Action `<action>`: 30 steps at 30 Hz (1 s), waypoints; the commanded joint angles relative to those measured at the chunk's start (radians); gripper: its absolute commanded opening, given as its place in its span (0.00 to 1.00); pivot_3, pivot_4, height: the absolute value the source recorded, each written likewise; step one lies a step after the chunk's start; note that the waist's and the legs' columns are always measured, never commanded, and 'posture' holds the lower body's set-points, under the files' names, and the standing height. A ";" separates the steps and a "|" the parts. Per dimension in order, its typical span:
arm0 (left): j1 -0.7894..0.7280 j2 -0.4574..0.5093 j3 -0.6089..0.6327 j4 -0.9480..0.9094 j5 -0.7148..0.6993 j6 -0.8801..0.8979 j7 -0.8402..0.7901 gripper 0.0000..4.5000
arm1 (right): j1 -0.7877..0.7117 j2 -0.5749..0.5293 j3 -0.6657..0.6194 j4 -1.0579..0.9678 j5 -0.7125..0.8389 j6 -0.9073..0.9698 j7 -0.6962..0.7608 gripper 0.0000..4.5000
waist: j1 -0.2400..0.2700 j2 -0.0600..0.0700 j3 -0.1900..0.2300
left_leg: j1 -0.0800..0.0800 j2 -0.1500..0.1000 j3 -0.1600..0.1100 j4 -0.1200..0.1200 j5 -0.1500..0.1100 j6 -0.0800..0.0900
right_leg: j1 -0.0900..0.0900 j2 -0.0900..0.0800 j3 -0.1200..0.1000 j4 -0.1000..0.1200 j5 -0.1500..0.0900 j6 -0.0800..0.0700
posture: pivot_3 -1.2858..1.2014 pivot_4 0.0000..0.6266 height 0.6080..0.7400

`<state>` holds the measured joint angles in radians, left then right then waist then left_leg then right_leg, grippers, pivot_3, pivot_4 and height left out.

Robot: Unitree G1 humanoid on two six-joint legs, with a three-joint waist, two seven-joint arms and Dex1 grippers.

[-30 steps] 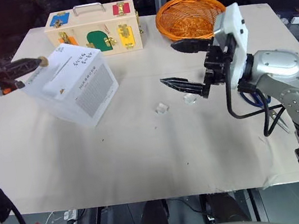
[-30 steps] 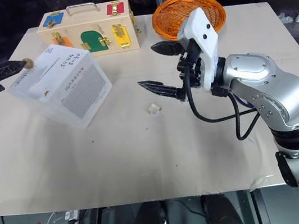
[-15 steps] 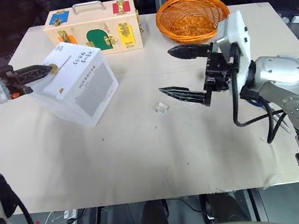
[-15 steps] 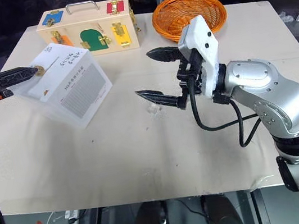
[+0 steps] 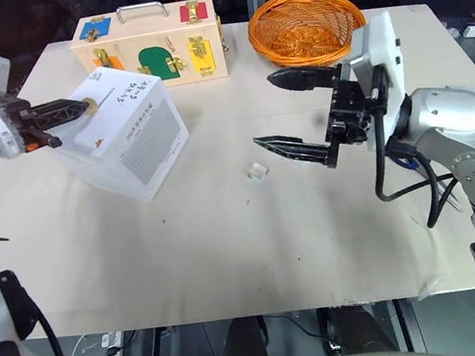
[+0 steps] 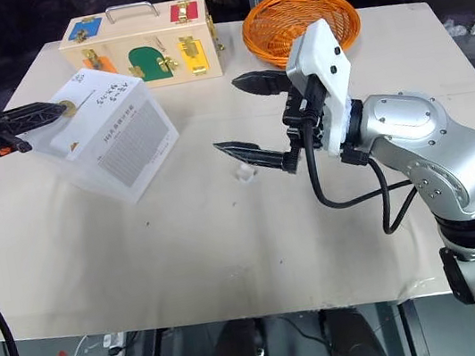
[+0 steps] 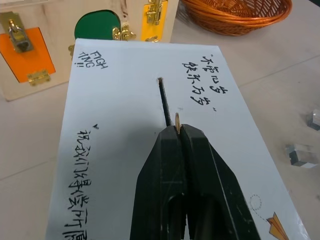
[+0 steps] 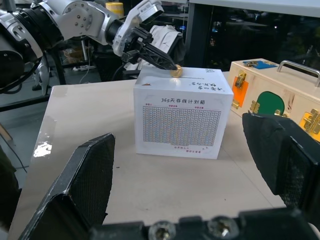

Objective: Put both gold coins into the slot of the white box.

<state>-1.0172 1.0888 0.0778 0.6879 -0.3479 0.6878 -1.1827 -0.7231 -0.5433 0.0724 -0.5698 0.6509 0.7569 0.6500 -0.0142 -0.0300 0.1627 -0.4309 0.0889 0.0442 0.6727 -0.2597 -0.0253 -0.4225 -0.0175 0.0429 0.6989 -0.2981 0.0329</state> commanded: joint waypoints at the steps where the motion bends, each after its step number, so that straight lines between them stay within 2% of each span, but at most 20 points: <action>1: -0.005 0.007 0.005 -0.011 0.028 -0.009 0.003 0.00 | -0.003 -0.006 -0.021 -0.035 0.007 -0.017 0.003 0.99 | 0.000 0.000 0.000 | 0.000 0.000 0.000 0.000 0.000 0.000 | 0.000 0.000 0.000 0.000 0.000 0.000 | 0.52 0.24 0.90; 19: 0.005 -0.018 0.027 -0.049 0.032 0.007 0.025 0.00 | -0.005 -0.003 -0.011 -0.028 -0.003 -0.024 0.023 0.99 | -0.001 0.000 0.000 | 0.000 0.000 -0.001 0.004 0.000 0.000 | 0.000 0.000 0.000 0.004 0.000 0.000 | 0.52 0.24 0.90; 22: 0.015 -0.033 0.082 -0.089 -0.005 -0.011 0.047 0.19 | 0.000 -0.005 -0.014 -0.035 0.000 -0.020 0.023 1.00 | -0.001 0.000 0.000 | 0.000 0.000 -0.001 0.006 0.000 0.000 | 0.000 0.000 0.000 0.005 0.000 0.000 | 0.52 0.24 0.90; 23: 0.001 -0.072 0.142 -0.197 -0.091 0.043 0.060 0.29 | 0.011 -0.014 -0.020 -0.043 -0.001 -0.015 0.020 1.00 | 0.000 0.000 0.000 | 0.000 0.000 -0.001 0.006 0.000 0.000 | 0.000 0.000 0.000 0.006 0.000 0.000 | 0.52 0.24 0.90; 26: 0.000 -0.182 0.232 -0.509 -0.294 0.222 0.116 0.29 | 0.042 -0.039 -0.039 -0.064 0.000 0.004 0.004 1.00 | 0.013 -0.003 0.000 | -0.004 0.000 -0.006 0.010 0.000 0.000 | 0.001 0.000 -0.004 0.006 0.000 0.000 | 0.52 0.24 0.90; 30: 0.060 -0.286 0.287 -0.743 -0.431 0.351 0.252 0.29 | 0.087 -0.070 -0.070 -0.097 0.004 0.029 -0.027 1.00 | 0.003 -0.002 0.000 | -0.002 -0.001 -0.006 0.011 0.000 0.000 | 0.005 -0.002 -0.004 0.005 0.000 0.001 | 0.52 0.24 0.90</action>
<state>-0.9725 0.8063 0.3259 0.0088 -0.7285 0.9938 -0.9783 -0.6373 -0.5981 0.0499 -0.6231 0.6494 0.7838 0.6388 -0.0114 -0.0322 0.1627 -0.4309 0.0882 0.0373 0.6835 -0.2598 -0.0254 -0.4165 -0.0191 0.0388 0.7042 -0.2978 0.0335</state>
